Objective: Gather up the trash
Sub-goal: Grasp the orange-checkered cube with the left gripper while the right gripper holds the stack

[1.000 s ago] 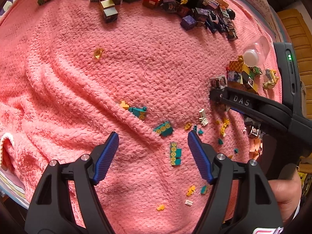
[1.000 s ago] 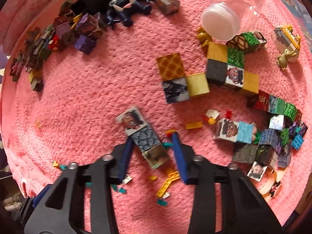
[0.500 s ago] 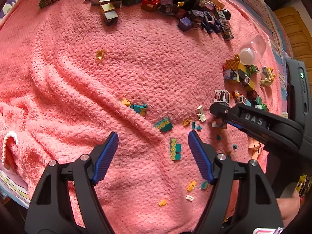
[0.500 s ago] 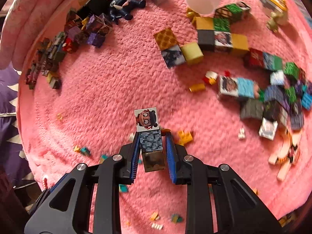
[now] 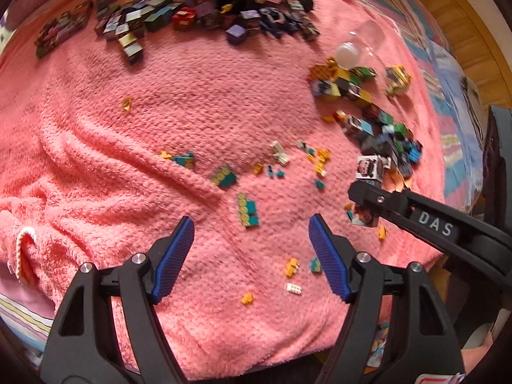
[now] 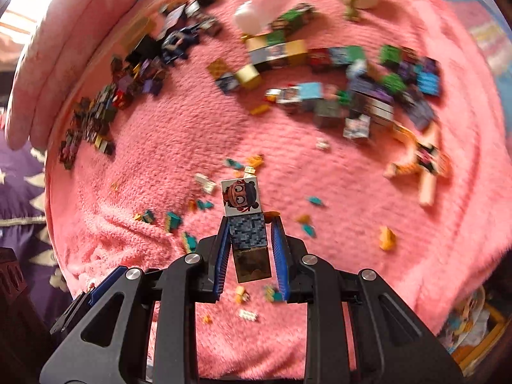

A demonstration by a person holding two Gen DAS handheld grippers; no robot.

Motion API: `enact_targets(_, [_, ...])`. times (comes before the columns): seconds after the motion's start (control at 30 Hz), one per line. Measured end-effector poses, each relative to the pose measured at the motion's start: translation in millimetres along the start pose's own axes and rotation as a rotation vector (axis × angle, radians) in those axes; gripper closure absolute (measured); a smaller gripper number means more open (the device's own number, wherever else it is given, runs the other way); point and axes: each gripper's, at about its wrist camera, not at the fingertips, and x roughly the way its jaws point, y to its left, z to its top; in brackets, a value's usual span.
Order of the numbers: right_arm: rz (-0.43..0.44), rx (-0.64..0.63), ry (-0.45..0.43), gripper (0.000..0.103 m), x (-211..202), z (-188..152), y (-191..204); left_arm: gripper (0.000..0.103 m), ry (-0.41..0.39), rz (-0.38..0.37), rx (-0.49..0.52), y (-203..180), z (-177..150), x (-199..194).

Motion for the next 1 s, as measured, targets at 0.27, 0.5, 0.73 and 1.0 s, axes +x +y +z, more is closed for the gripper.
enact_targets(0.27, [-0.032, 0.095, -0.062, 0.079, -26.0, -4.0, -42.6, 0.032, -0.003, 0.001, 0.055, -28.0, 14.3, 10.0])
enact_targets(0.5, [-0.033, 0.136, -0.104, 0.079, -32.0, 29.1, -58.3, 0.032, -0.011, 0.016, 0.036, -44.1, 59.3, 27.5])
enact_targets(0.73, [-0.019, 0.142, -0.110, 0.079, -20.8, 69.4, -68.3, 0.032, -0.027, 0.023, 0.052, -70.8, 115.2, 51.3])
enact_targets(1.0, [-0.017, 0.161, -0.104, 0.079, -6.9, 100.4, -85.9, 0.036, -0.026, 0.030, 0.015, -84.0, 145.9, 86.1])
